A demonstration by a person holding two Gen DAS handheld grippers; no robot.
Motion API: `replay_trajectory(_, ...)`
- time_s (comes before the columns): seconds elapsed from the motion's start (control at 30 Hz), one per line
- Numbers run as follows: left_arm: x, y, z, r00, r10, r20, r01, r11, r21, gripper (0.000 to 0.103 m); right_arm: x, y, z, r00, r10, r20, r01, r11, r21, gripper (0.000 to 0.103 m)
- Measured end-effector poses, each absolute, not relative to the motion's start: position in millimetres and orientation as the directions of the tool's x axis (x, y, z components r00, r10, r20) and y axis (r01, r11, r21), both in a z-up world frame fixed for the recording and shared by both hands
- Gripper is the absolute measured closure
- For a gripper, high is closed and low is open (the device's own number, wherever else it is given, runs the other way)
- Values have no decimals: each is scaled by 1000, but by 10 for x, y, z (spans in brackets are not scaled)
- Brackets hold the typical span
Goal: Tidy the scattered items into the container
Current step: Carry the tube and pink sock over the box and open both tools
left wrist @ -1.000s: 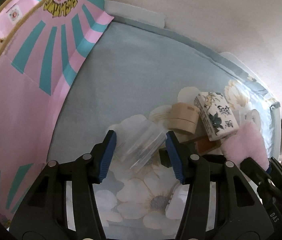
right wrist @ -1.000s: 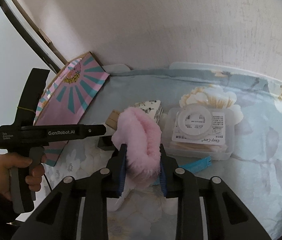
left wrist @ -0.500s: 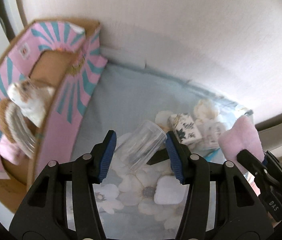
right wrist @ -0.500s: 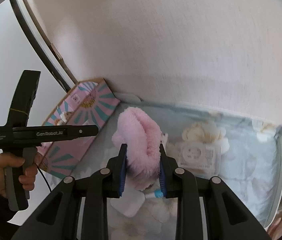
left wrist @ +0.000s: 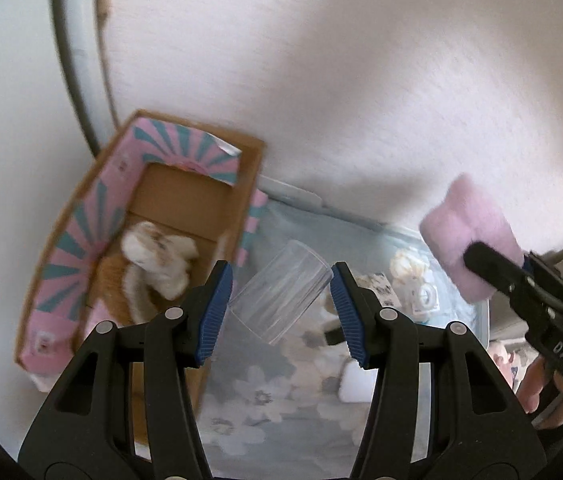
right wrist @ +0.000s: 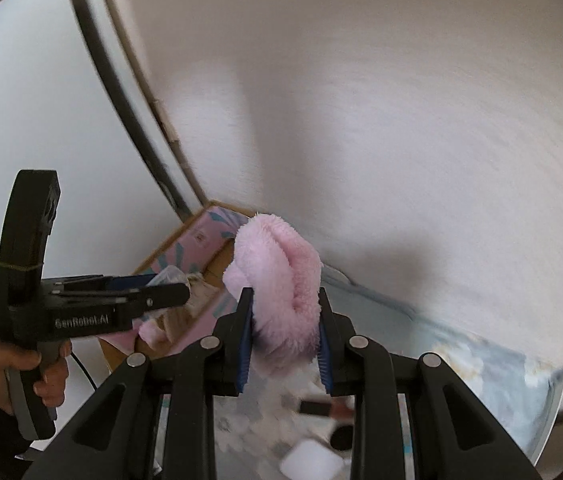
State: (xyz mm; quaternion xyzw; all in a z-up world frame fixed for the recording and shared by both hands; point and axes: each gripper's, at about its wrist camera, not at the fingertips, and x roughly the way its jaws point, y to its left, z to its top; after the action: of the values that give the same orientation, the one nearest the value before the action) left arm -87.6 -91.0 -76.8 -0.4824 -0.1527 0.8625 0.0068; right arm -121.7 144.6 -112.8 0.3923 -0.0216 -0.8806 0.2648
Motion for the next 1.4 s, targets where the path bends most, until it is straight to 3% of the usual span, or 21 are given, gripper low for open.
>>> replay_trajectory(0.2,-728,-1329,-677,-553,148,-820,167,-944,-283,55,-1497,822,-1016,-498,-517,-696,529,-817,228,78)
replay_trajectory(0.53,-569,-1932,-974,-539,136,-831,252,-916,-313,55,-1896,55,-1174,-401,-518,-756,561,-791,244,78)
replay_trajectory(1.1,-441,-2160,-1432,-486,126,-865,306,-902,-303,55,-2076,-562,-1723,-303,-440,-845,590,-783,196,78)
replay_trajectory(1.17,-429,-2166,-1411,-511,169,-843,284,-892,-351,54,-2113,-666,-1718,-294,-438,-850,596,-779,195,71)
replay_trajectory(1.2,-431,-2167,-1407,-512,174,-841,284,-890,-357,52,-2112,-690,-1727,-277,-445,-852,602,-771,206,56)
replay_trajectory(1.23,-435,-2163,-1402,-509,171,-843,288,-890,-354,41,-2115,-699,-1725,-275,-443,-853,599,-773,208,45)
replay_trajectory(1.27,-442,-2156,-1404,-498,161,-852,297,-892,-342,29,-2118,-698,-1714,-282,-440,-853,593,-779,205,26)
replay_trajectory(1.3,-455,-2152,-1402,-484,152,-861,305,-894,-329,1,-2118,-689,-1700,-288,-443,-849,589,-781,207,24)
replay_trajectory(1.4,-450,-2133,-1388,-485,159,-860,300,-894,-334,1,-2117,-662,-1637,-300,-452,-840,575,-788,219,24)
